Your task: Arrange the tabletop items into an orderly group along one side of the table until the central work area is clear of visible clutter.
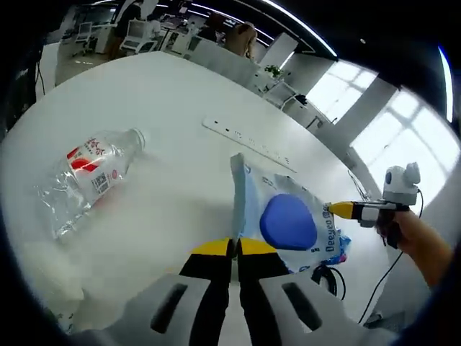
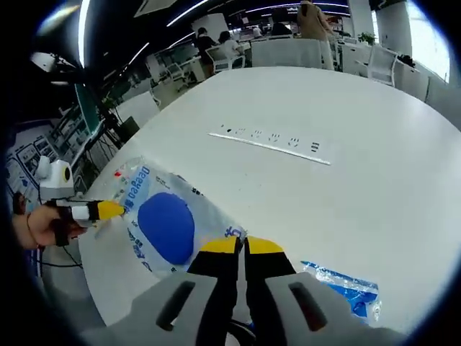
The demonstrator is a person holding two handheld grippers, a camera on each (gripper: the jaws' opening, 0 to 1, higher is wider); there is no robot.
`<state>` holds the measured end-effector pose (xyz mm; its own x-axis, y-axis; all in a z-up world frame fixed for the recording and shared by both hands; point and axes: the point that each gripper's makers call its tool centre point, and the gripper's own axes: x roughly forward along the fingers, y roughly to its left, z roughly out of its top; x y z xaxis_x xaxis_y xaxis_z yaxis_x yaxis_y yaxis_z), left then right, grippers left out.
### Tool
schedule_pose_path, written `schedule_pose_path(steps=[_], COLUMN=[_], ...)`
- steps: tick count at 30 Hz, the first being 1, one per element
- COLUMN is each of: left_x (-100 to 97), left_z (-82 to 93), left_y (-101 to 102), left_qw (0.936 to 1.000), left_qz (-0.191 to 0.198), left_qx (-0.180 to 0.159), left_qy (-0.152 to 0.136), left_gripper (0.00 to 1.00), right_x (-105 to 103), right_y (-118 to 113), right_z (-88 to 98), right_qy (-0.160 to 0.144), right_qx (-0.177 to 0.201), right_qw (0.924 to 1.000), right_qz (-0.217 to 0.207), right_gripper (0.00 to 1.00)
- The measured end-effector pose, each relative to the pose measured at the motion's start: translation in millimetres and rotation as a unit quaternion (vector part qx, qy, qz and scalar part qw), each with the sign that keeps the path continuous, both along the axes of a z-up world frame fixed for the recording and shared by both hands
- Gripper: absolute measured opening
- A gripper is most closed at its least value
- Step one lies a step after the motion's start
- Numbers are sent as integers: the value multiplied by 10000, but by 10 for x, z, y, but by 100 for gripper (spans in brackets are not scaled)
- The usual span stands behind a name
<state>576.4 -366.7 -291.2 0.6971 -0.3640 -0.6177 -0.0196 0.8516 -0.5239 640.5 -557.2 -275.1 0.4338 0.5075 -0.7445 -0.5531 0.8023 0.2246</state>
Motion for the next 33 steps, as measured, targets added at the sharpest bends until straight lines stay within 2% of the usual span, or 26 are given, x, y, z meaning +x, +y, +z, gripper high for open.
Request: schedule_pose_path(steps=[7,10,33], left_x=[60,58,-3], left_z=[-69,-110,-263], left_y=[-54,-93,-249], left_qw=[9998,9996,9978], left_qz=[-198,-280,-596], left_qx=[38,14,-31], left_qy=[44,101,273], left_gripper=[0,0,0], right_x=[-8,-20,82], right_y=[-69,-109,-206], right_z=[-85,-159,-349], right_qy=[54,56,149], right_qx=[-218,-509,-875], right_qw=[9997,9985,9957], right_qz=[50,191,257], right_gripper=[0,0,0])
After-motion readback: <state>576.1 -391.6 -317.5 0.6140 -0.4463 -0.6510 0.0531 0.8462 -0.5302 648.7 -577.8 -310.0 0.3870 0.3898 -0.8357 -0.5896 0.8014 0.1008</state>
